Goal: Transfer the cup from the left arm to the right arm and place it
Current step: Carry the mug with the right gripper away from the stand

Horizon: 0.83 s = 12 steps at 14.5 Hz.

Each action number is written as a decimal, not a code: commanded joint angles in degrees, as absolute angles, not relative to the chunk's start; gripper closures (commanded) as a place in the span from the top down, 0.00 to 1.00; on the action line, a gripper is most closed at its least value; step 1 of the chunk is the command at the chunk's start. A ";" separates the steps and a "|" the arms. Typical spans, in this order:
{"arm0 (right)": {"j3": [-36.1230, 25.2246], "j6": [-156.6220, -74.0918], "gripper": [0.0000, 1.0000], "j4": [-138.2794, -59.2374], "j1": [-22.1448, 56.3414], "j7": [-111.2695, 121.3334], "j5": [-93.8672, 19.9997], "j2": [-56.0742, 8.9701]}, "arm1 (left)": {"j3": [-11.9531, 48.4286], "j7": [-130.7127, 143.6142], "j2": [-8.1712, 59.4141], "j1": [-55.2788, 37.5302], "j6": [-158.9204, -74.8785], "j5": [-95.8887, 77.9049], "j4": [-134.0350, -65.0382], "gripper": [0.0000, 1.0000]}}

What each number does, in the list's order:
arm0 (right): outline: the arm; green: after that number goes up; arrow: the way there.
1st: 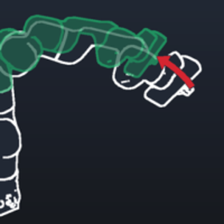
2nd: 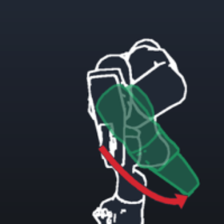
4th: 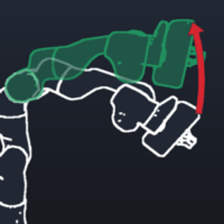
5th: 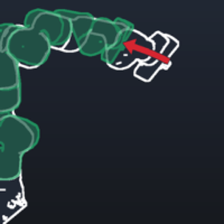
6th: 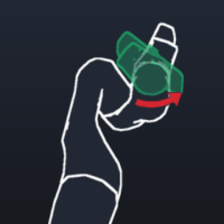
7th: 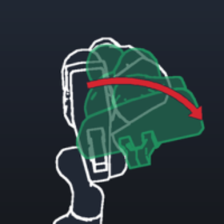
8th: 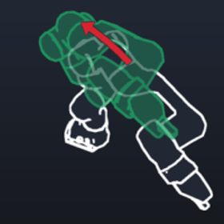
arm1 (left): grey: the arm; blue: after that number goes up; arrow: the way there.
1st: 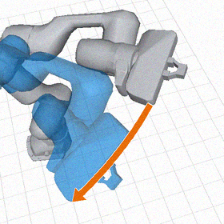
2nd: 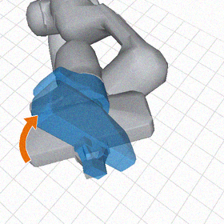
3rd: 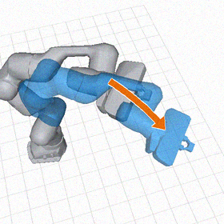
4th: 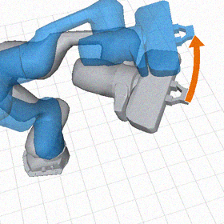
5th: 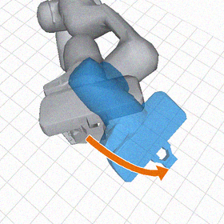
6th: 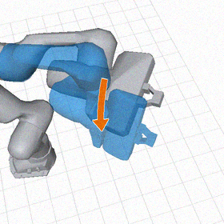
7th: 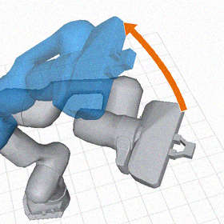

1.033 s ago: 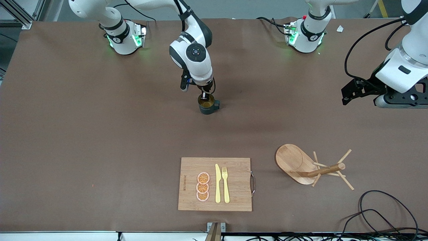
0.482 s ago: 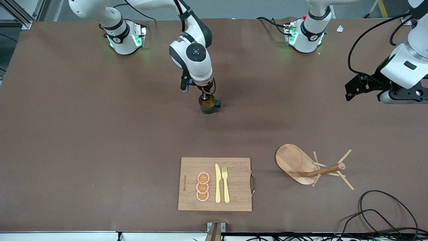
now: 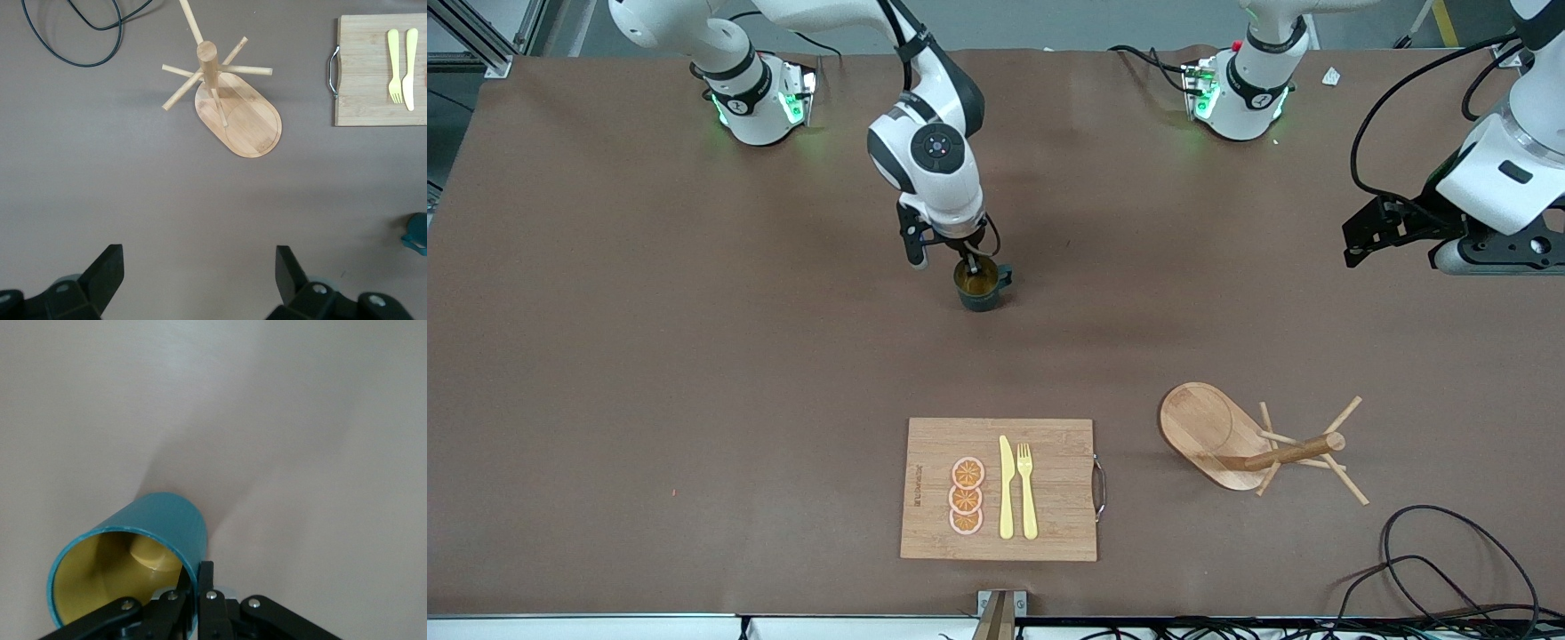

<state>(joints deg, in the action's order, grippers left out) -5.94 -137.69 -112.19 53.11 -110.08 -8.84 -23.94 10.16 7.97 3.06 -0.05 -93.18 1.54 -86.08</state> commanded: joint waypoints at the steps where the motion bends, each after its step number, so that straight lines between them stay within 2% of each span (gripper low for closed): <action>1: -5.27 -135.54 0.00 -113.38 50.45 -93.23 -8.35 -20.75 | 10.11 7.29 3.16 0.26 -92.29 0.70 -84.99 1.00; 5: -5.27 -133.69 0.00 -113.55 46.60 -70.90 -8.35 -19.78 | 10.02 7.73 3.25 0.26 -92.29 0.26 -84.99 1.00; 12: -5.27 -125.33 0.00 -114.69 37.19 -29.31 -8.44 -15.65 | 10.02 8.44 3.25 0.26 -92.29 -0.62 -84.99 1.00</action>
